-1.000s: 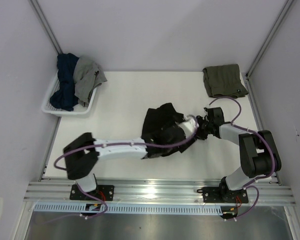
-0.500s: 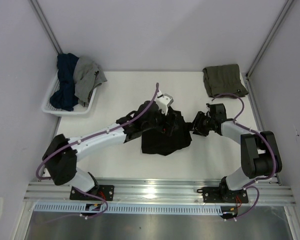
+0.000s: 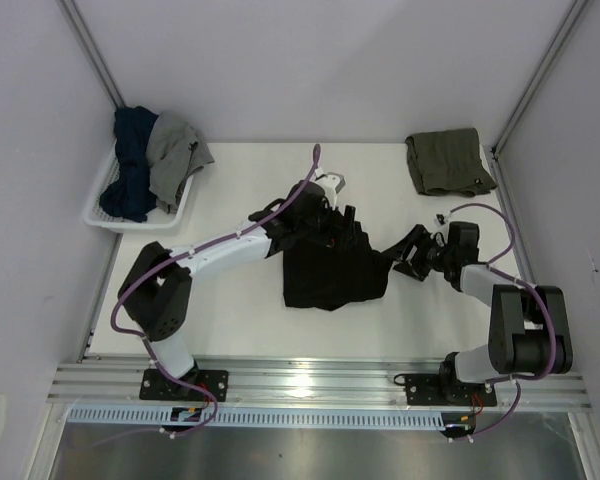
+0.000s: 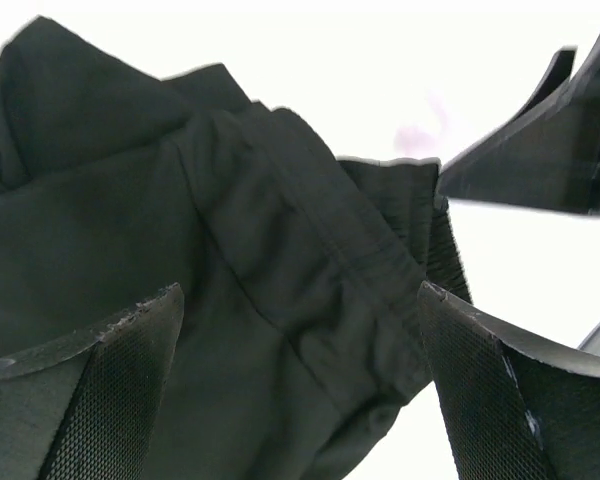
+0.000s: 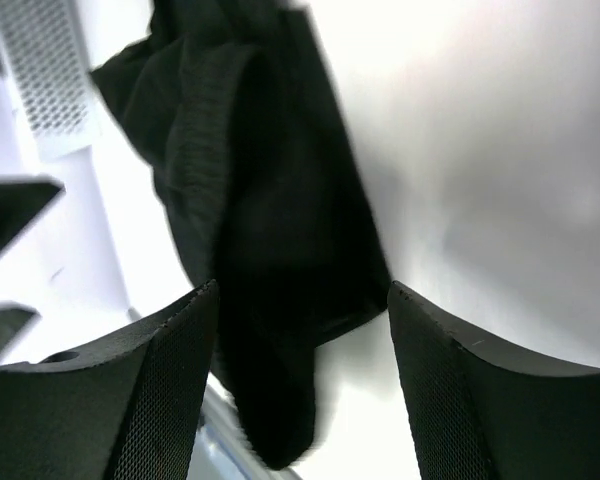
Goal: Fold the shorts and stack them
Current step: Fold the shorts
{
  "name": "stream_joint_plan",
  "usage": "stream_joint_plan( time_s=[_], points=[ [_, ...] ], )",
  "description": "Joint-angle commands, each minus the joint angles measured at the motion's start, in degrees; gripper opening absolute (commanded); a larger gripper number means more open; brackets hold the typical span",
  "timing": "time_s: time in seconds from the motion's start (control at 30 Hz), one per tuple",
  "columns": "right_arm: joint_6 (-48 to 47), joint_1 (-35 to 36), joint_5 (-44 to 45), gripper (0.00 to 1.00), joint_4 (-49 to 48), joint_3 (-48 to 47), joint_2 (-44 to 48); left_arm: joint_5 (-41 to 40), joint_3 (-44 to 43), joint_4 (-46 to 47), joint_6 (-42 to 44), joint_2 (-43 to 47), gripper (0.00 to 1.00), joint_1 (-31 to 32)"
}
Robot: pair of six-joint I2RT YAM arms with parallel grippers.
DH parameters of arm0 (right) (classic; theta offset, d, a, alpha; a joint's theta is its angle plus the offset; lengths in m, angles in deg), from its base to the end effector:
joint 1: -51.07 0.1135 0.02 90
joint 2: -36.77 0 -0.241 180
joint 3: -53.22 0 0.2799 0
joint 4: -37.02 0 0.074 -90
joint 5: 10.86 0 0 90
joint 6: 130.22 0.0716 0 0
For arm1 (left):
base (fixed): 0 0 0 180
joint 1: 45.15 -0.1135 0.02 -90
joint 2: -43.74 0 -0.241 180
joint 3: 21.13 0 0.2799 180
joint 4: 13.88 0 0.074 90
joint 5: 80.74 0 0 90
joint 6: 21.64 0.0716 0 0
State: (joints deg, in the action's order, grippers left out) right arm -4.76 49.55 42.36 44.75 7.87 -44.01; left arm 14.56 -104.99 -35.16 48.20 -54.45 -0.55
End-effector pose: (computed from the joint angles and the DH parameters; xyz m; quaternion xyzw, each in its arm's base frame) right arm 0.3063 0.0348 0.0993 0.1572 0.8656 0.3870 0.2763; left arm 0.3112 -0.3162 0.1982 0.2087 0.8639 -0.2792 0.3635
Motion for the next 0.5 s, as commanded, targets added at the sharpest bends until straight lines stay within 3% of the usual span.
stream_joint_plan(
  time_s=[0.0,0.3,0.47],
  points=[
    [3.91,0.73,-8.75,0.71,-11.61,0.98,-2.19,2.08,-6.20,-2.69,-1.55,-1.65,0.99,-1.36],
    [4.97,5.91,-8.49,0.75,-14.17,-0.95,-4.21,1.20,-16.23,-10.25,2.05,-6.92,0.99,-3.02],
    [0.05,7.76,-1.03,0.76,-7.41,-1.75,-5.62,1.11,-19.83,-12.36,3.28,-9.29,0.99,-4.25]
  ],
)
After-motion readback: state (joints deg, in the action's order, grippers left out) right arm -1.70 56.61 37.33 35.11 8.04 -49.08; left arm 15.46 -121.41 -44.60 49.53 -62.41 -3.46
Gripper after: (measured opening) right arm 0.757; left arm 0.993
